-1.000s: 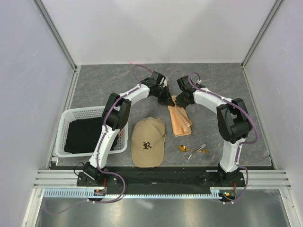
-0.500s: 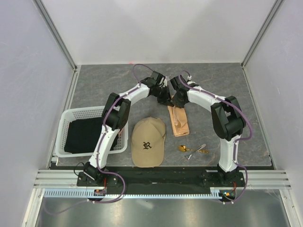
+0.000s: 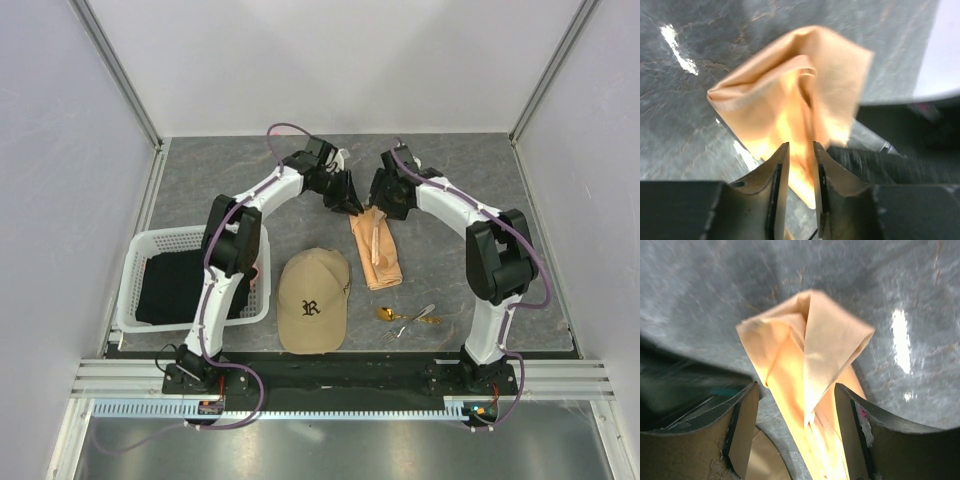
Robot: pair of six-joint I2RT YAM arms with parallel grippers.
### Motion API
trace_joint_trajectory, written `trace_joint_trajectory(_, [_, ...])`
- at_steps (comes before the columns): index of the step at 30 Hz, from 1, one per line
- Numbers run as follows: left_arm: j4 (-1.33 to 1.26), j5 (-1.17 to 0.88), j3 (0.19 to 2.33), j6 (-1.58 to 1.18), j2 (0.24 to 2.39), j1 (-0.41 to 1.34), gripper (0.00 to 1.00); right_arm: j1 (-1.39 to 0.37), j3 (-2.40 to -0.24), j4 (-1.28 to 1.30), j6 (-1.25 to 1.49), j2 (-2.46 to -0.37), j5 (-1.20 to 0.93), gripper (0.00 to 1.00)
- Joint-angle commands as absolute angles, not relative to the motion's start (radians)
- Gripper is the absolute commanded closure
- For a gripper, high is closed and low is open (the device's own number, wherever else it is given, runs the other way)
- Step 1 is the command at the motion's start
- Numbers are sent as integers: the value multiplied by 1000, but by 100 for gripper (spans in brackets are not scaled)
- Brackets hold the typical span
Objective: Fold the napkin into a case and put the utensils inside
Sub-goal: Fold the 2/3-rectangle-folded napkin at the center of the board.
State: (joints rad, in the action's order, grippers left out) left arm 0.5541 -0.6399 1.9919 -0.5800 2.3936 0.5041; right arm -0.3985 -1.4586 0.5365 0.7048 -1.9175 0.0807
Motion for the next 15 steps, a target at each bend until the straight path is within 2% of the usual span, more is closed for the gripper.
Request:
trace_joint_trajectory(1, [551,-706,1970,-584,2250,491,66,-371,-1436,431,664,-1928,-93,31])
trace_joint_trajectory(4, [549,-651,1907,-578,2201,491,67,-373,-1450,393,669,-1959,-112,33])
trace_joint_trajectory(7, [549,-597,1876,-575,2210,488,77,-374,-1460,394,678,-1956,-95,36])
trace_joint_trajectory(9, [546,-563,1890,-574,2247,486,79,-373,-1428,399,693,-1907,-40,36])
trace_joint_trajectory(13, [548,-578,1948,-572,2321,483,88,-361,-1431,451,637,-1868,-26,28])
trace_joint_trajectory(15, [546,-569,1953,-572,2329,483,89,-351,-1446,471,609,-1850,-40,25])
